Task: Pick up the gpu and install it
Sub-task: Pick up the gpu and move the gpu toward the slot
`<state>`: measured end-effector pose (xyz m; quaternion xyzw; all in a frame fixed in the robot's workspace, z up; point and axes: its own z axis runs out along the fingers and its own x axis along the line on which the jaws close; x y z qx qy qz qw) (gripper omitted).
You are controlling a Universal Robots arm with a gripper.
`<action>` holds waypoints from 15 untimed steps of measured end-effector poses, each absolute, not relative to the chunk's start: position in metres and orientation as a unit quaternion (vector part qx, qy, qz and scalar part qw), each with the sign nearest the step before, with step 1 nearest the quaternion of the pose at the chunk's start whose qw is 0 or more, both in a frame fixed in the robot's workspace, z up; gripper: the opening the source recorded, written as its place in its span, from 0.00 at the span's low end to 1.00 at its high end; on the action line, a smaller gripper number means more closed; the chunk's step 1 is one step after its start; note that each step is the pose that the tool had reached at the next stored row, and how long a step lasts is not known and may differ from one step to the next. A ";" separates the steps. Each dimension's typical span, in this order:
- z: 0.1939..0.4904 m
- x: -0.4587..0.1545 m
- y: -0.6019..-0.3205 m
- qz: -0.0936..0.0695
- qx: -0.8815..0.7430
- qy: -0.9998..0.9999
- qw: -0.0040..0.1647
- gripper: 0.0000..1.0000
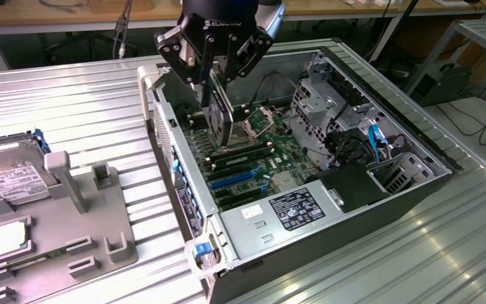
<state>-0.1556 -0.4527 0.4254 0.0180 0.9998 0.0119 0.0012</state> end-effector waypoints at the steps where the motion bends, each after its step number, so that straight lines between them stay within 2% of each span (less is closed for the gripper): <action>1: 0.425 -0.152 -0.453 0.012 0.018 1.000 0.001 0.28; 15: 0.425 -0.117 -0.453 0.012 0.014 1.000 0.001 0.28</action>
